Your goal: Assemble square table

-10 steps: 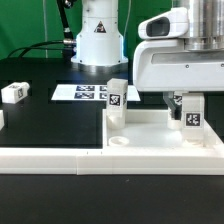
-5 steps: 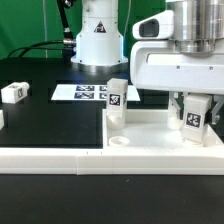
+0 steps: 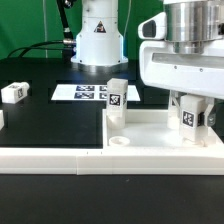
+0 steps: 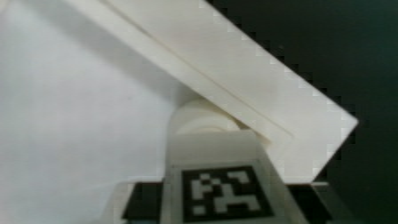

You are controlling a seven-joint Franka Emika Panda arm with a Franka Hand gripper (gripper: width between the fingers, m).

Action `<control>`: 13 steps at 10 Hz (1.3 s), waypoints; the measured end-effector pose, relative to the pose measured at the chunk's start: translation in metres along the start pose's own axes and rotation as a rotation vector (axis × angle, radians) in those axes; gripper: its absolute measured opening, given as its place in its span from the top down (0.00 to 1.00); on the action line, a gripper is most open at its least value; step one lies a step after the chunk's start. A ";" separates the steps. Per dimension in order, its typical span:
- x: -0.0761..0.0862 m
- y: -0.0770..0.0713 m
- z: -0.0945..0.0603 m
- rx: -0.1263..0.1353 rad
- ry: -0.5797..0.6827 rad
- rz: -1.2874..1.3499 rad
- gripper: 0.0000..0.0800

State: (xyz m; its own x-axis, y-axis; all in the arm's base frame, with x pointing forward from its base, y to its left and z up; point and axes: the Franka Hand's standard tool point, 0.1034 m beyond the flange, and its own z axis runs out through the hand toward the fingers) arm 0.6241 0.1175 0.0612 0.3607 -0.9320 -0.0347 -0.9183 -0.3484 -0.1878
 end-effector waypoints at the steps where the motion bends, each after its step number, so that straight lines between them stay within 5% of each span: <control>1: -0.001 0.001 -0.001 0.030 -0.015 0.192 0.65; 4: 0.000 0.001 -0.002 0.056 -0.091 0.518 0.65; 6: 0.000 0.001 -0.002 0.056 -0.092 0.509 0.65; 7: 0.000 0.000 -0.003 0.059 -0.091 0.473 0.44; 8: -0.001 -0.002 -0.003 0.063 -0.082 0.320 0.44; 9: -0.003 -0.005 -0.002 0.064 -0.070 0.140 0.25; 13: -0.006 -0.003 0.000 0.057 -0.063 -0.243 0.19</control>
Offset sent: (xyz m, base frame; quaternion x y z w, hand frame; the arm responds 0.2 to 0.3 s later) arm 0.0119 0.0087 0.0066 0.0623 -0.0893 0.2944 0.9495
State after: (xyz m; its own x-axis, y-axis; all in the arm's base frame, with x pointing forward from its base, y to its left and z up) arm 0.6244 0.1244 0.0621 0.5808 -0.8130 -0.0422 -0.7935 -0.5537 -0.2526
